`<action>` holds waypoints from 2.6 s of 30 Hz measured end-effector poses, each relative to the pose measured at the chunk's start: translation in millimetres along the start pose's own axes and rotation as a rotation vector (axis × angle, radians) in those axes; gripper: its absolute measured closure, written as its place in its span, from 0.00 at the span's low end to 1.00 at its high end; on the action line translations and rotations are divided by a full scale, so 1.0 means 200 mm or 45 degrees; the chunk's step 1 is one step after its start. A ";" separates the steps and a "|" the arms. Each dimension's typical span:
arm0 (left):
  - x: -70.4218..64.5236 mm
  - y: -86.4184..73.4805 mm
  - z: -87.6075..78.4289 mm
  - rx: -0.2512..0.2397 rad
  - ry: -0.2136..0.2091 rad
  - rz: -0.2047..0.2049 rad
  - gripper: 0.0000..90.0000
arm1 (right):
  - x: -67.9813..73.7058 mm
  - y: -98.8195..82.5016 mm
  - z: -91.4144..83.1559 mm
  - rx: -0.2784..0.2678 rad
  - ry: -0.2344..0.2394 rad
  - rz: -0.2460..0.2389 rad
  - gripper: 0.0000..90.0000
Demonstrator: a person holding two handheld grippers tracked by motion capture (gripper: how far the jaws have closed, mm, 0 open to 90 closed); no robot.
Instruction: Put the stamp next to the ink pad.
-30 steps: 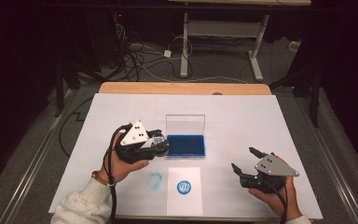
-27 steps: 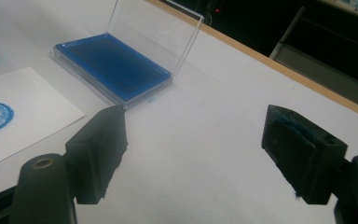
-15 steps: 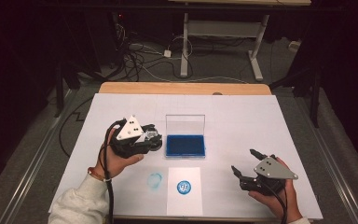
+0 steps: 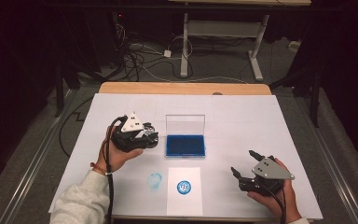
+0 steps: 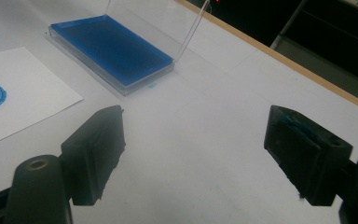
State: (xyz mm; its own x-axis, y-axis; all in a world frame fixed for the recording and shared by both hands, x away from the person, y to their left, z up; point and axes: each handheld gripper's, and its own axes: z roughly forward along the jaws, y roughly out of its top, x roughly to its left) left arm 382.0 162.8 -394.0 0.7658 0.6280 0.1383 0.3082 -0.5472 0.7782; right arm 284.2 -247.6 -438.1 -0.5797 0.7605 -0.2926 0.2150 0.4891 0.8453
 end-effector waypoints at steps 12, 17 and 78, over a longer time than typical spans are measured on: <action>0.08 -0.05 0.19 0.104 0.011 -0.074 0.60 | 0.01 -0.01 0.02 0.035 0.018 -0.018 0.23; 0.09 -0.07 0.24 0.128 0.000 -0.087 0.60 | 0.01 -0.01 0.02 0.044 0.025 -0.024 0.23; -0.05 0.01 0.07 -0.162 0.113 -0.042 0.18 | 0.03 0.00 0.01 0.037 0.036 -0.052 0.24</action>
State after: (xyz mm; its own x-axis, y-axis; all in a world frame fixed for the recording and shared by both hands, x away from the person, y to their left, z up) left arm 383.9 147.5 -402.9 0.7016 0.6943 0.1606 0.2544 -0.4545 0.8536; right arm 282.8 -242.1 -440.5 -0.6102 0.7275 -0.3137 0.2133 0.5322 0.8193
